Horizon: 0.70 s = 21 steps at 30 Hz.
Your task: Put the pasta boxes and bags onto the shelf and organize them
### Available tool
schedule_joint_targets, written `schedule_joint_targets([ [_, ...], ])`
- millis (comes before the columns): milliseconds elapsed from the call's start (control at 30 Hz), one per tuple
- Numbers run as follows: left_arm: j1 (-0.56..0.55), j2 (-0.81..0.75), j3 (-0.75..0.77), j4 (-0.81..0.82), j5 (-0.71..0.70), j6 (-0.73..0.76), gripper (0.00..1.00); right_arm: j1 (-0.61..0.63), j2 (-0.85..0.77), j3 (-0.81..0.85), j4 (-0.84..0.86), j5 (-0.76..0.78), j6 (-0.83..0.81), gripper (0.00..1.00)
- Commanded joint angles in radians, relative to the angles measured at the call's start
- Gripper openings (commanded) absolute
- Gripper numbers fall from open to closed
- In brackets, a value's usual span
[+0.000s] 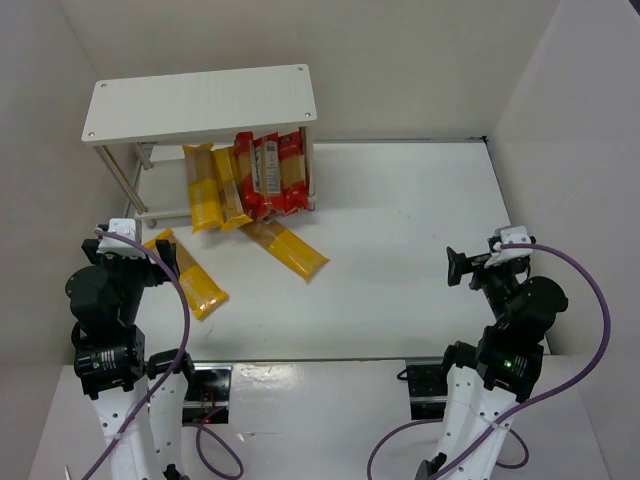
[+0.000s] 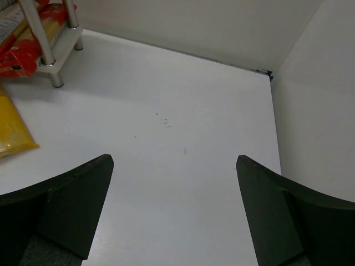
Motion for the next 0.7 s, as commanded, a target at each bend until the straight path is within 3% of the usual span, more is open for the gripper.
schedule_joint_targets([
  [0, 0.007, -0.006, -0.001, 0.029, 0.019, 0.012, 1.00, -0.008, 0.009, 0.000, 0.039, 0.028, 0.016, 1.00],
  [433, 0.007, -0.006, -0.001, 0.029, 0.019, 0.012, 1.00, -0.008, 0.038, 0.010, 0.030, 0.028, -0.016, 1.00],
  [567, 0.007, 0.003, -0.001, 0.029, 0.019, 0.012, 1.00, -0.008, 0.188, 0.075, -0.037, -0.070, -0.094, 1.00],
  [667, 0.007, 0.003, -0.001, 0.029, 0.019, 0.012, 1.00, 0.079, 0.366, 0.144, -0.082, -0.078, -0.165, 1.00],
])
